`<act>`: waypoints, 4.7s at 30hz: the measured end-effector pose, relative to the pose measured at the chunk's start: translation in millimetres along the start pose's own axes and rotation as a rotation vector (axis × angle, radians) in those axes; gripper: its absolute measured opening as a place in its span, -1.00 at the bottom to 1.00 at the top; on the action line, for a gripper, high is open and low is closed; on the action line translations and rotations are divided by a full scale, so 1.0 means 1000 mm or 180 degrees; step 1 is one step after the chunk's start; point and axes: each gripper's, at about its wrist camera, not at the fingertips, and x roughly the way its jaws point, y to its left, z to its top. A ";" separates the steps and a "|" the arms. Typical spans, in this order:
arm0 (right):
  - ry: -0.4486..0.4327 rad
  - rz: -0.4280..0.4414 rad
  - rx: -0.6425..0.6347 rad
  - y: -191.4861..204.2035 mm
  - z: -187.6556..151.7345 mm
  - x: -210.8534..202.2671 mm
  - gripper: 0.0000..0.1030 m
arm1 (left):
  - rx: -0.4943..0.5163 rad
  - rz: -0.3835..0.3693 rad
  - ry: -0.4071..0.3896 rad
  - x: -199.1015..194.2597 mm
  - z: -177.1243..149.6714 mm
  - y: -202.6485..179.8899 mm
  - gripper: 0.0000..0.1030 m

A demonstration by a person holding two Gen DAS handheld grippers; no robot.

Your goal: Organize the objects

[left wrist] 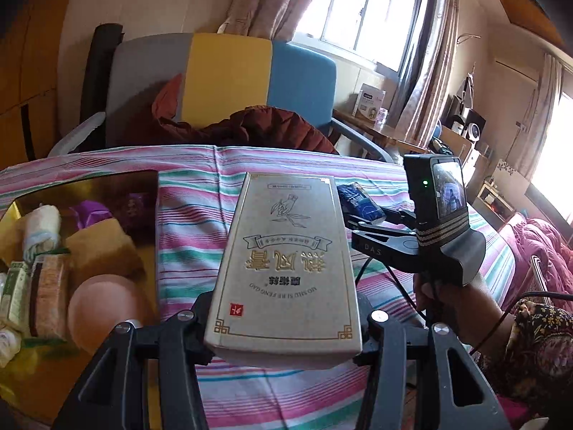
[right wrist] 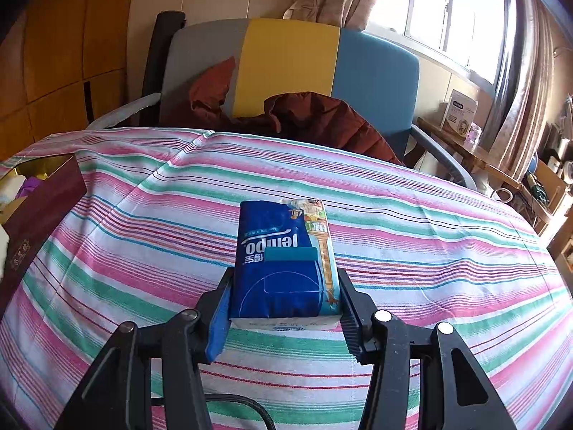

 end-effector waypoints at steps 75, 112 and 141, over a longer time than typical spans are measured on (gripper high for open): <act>0.0079 -0.0038 -0.0233 0.015 -0.003 0.004 0.03 | 0.0204 -0.0118 0.1462 -0.058 0.002 0.193 0.25; 0.0814 0.2336 -0.0523 0.271 0.019 -0.083 0.03 | -0.1445 0.1734 -0.0331 -0.168 -0.007 0.173 0.38; 0.0344 0.1667 -0.0407 0.244 0.023 -0.110 0.54 | -0.1285 0.2169 -0.0286 -0.168 0.001 0.136 0.38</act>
